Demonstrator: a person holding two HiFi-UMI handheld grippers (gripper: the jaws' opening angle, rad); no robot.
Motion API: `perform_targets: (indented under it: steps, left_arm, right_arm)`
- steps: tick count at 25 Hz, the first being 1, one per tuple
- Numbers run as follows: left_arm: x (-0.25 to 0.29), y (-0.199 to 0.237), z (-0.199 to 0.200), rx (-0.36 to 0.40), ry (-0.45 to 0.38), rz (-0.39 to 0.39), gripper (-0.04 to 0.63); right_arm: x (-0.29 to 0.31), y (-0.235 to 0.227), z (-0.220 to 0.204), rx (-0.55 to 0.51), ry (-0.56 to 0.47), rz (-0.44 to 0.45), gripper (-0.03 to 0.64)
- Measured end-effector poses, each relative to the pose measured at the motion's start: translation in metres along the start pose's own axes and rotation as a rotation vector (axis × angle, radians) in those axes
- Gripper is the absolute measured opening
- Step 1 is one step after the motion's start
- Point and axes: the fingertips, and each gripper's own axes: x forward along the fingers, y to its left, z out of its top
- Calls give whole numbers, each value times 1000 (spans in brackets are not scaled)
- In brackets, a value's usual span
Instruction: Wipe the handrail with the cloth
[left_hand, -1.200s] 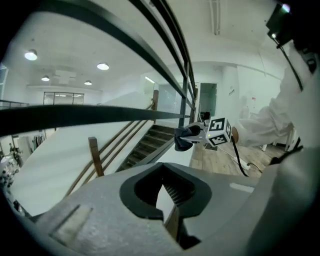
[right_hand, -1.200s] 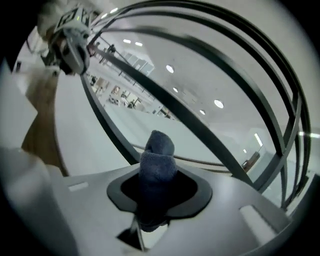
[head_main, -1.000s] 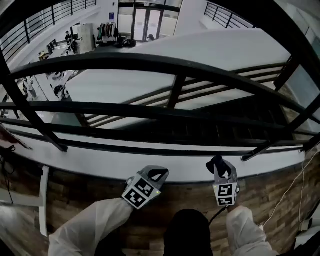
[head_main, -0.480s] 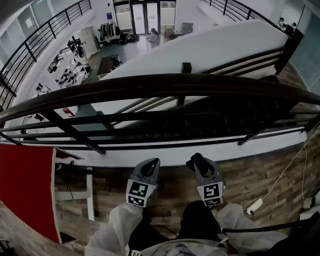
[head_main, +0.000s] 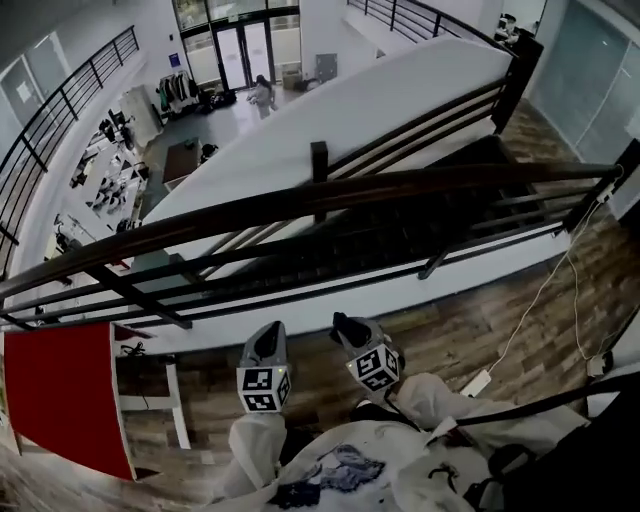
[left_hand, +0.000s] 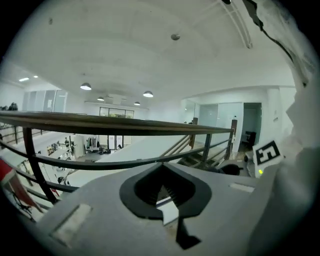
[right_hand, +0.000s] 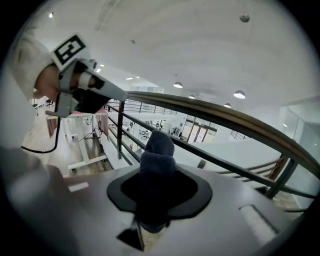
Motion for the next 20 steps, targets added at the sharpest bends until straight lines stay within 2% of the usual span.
perform_targets:
  steps: [3, 6, 12, 16, 20]
  left_arm:
    - [-27, -2, -12, 77, 42, -15, 0]
    - [-53, 10, -14, 72, 46, -40, 0]
    - [-121, 49, -13, 95, 29, -60, 0]
    - [-161, 87, -18, 88, 12, -47, 0]
    - [-184, 110, -29, 54, 10, -31, 0]
  right_arm:
    - [-2, -17, -2, 36, 17, -15, 101]
    - [-15, -19, 22, 75, -5, -43, 101]
    - [-34, 46, 85, 168, -98, -61, 103]
    - [-35, 98, 122, 173, -134, -57, 103]
    - [-34, 129, 141, 158, -149, -44, 103]
